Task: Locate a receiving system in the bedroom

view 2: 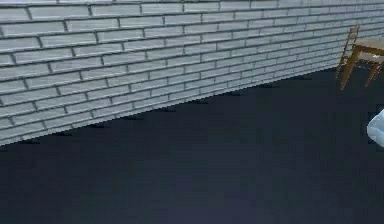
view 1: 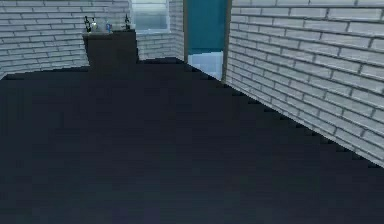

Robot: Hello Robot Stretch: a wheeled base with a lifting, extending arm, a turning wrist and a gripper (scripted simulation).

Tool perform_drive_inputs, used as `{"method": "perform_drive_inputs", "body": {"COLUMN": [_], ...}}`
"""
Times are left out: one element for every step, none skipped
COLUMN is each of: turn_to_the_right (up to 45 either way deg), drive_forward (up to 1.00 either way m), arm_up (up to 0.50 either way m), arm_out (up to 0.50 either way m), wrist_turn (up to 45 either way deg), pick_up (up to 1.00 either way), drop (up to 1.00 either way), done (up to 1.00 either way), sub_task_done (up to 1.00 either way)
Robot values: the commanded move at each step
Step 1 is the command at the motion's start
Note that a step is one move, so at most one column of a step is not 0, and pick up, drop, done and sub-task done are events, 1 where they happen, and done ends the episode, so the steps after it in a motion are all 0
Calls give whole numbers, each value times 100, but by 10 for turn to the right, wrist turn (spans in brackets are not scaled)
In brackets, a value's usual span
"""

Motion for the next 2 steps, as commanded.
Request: {"method": "perform_drive_inputs", "body": {"turn_to_the_right": [0,0], "drive_forward": [100,100], "arm_up": [0,0], "arm_out": [0,0], "wrist_turn": [0,0], "pick_up": [0,0], "drop": [0,0], "done": [0,0], "sub_task_done": [0,0]}}
